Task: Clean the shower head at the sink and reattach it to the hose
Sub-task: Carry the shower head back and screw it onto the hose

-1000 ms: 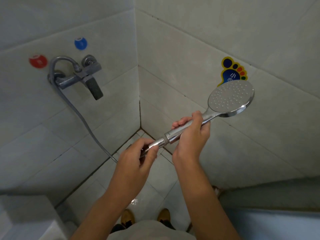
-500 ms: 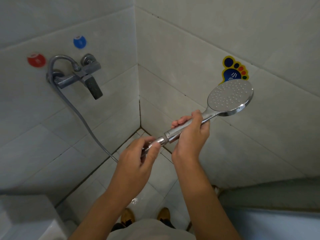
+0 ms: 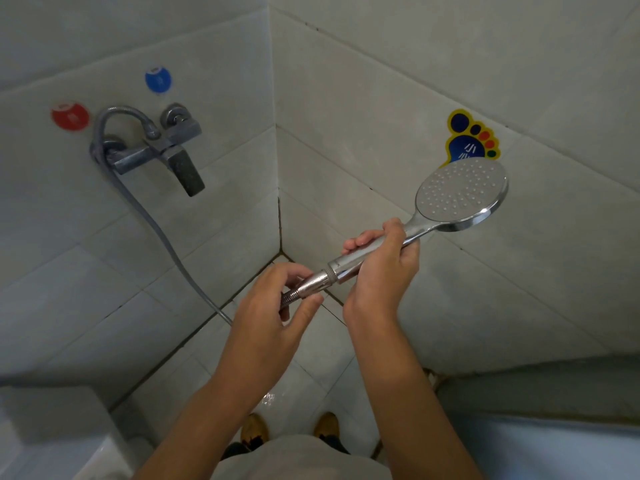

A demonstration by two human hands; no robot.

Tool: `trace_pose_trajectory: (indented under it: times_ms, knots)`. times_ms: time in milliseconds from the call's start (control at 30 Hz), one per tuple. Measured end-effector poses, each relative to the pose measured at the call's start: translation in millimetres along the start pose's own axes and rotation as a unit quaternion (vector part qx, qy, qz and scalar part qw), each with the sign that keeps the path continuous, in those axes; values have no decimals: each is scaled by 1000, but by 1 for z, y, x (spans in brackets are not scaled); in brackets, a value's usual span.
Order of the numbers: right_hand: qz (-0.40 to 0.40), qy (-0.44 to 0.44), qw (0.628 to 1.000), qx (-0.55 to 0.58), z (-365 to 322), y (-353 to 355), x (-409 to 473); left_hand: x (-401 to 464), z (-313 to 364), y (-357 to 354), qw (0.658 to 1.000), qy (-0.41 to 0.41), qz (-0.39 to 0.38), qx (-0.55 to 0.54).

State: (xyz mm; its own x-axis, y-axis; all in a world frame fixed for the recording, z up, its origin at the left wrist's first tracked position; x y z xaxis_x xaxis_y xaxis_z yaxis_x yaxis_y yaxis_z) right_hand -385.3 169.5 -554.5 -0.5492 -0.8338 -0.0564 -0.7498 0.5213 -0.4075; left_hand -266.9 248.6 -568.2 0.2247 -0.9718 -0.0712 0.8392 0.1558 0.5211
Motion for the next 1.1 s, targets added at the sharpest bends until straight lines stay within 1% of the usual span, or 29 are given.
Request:
trace_pose_trajectory:
  times_ms: [167, 300, 633, 767, 967, 1100]
  knots:
    - [-2, -1, 1000, -2, 2, 0, 1, 2, -2, -2, 1000, 22, -8, -17]
    - [-2, -5, 1000, -4, 3, 1, 1, 5, -4, -2, 1000, 9, -6, 5]
    - [2, -6, 1000, 4, 5, -1, 4, 6, -2, 0, 1000, 3, 22, -2]
    - [-1, -2, 1000, 1, 6, -2, 6, 7, -4, -1, 999, 34, 17, -30]
    - [-1, -3, 1000, -1, 8, -3, 7, 11, -6, -1, 999, -9, 17, 39]
    - [1, -5, 1000, 5, 8, -2, 7, 11, -4, 0, 1000, 0, 13, 15]
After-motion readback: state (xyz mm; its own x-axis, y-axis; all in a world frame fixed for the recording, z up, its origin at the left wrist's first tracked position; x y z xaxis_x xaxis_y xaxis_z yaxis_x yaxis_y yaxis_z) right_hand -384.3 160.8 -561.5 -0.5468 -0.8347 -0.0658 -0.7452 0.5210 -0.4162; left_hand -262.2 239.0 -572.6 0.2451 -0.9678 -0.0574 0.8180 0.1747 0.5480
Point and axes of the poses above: each hand's wrist, its own x-axis towards the middle knuckle, its own y-axis out of the back of the hand, z = x × y, the point moved 2 cm from there along x, towards the middle knuckle, and after that the axes turned 14 degrees about y, right-handed, at the moved point
